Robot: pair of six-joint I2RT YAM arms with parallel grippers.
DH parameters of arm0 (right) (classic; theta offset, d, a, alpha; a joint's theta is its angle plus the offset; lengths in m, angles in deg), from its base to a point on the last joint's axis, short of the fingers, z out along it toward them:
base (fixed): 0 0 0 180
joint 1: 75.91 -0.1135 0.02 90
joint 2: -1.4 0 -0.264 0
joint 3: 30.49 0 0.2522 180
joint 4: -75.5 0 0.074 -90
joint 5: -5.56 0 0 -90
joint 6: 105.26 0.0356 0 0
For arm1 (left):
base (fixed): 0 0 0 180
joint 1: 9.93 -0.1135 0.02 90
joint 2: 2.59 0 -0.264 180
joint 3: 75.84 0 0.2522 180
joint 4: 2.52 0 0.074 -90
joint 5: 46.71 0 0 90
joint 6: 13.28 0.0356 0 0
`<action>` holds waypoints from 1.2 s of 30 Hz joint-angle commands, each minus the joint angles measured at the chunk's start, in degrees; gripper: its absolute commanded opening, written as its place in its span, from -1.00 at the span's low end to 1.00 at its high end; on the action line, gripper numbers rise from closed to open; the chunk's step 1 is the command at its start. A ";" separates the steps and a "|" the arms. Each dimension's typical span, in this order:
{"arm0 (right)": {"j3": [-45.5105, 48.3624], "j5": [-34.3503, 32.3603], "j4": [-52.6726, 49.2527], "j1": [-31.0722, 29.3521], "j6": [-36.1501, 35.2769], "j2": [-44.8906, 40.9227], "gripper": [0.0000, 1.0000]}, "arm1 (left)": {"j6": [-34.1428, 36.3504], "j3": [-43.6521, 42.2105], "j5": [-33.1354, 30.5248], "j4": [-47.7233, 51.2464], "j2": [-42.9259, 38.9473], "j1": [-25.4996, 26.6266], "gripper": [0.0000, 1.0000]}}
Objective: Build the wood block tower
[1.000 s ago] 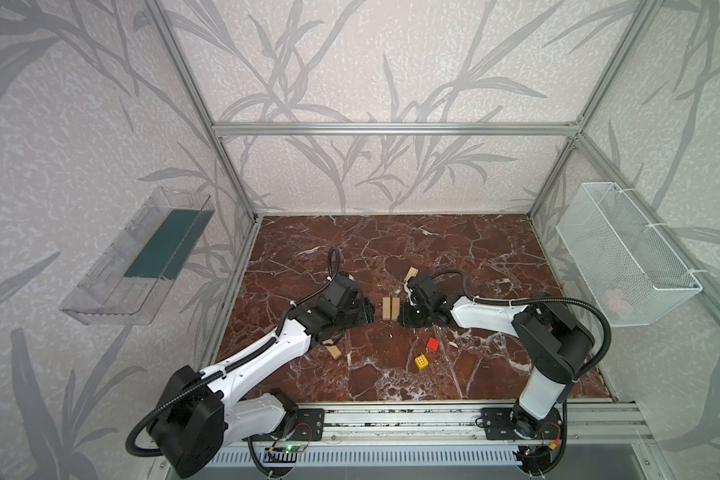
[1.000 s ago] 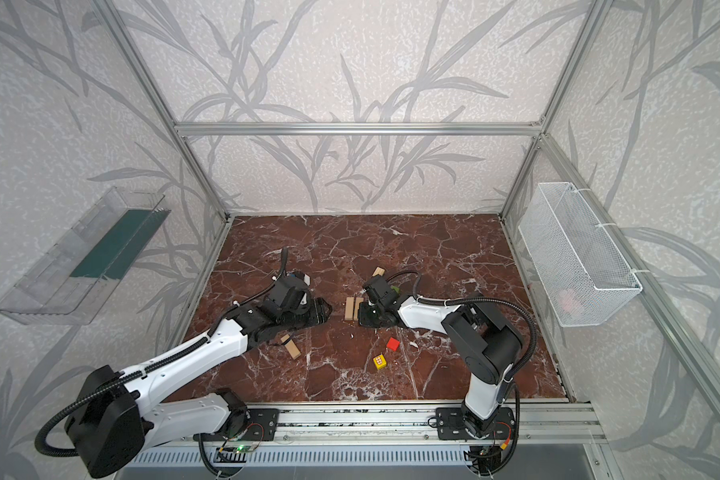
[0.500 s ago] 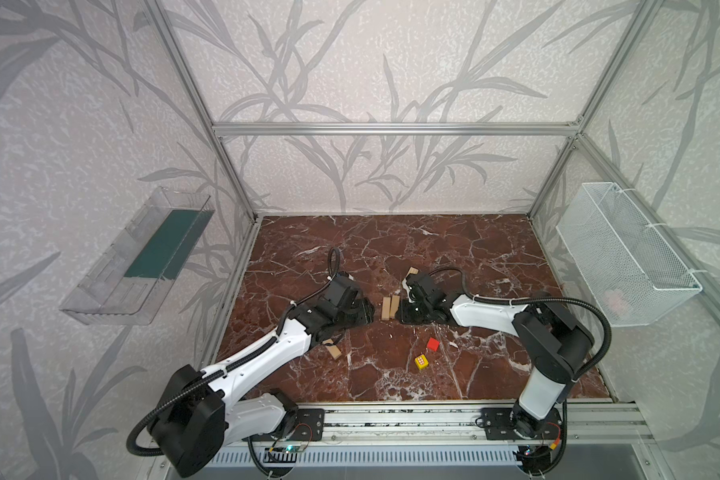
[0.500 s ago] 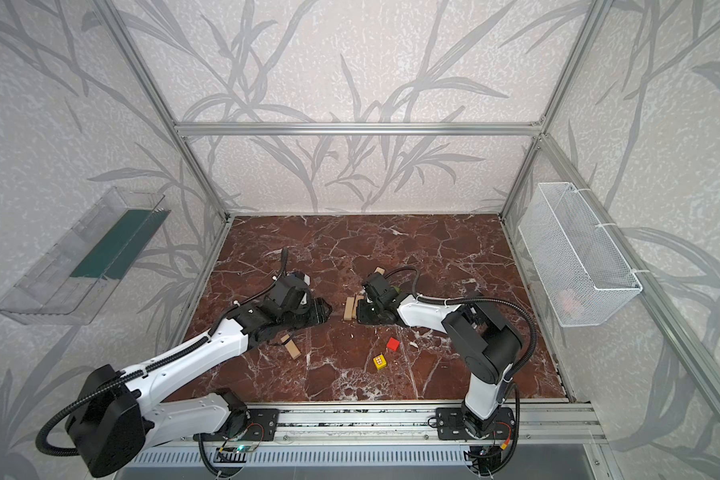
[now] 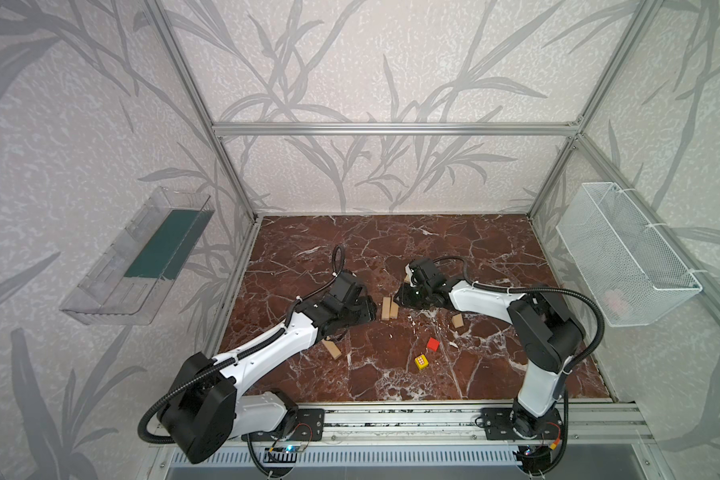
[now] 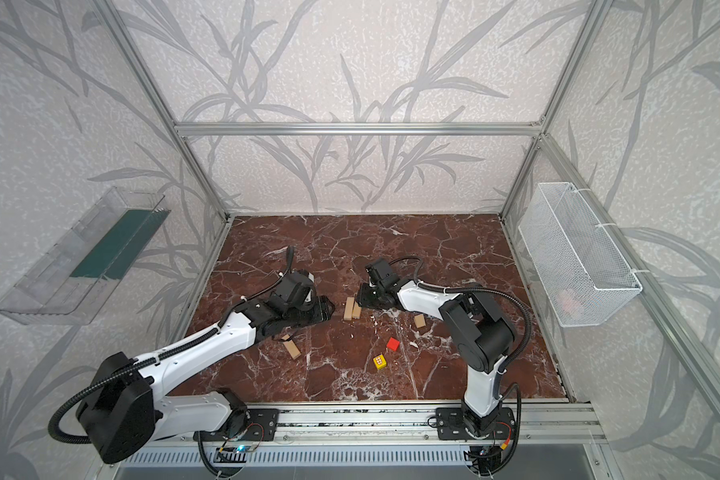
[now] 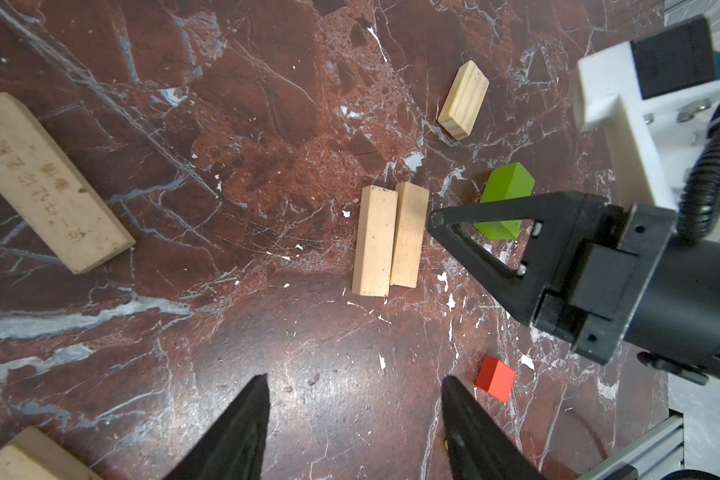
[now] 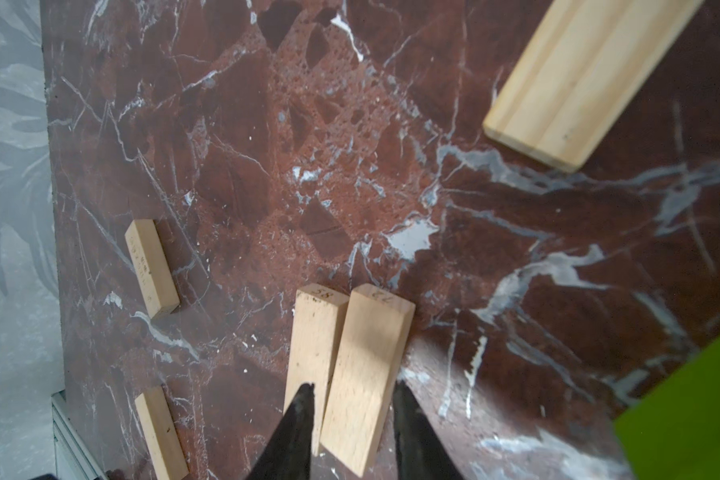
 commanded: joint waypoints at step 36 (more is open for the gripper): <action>-6.21 2.77 0.53 2.26 0.13 7.79 -0.52 | 3.24 6.34 2.31 0.94 6.24 -0.68 0.26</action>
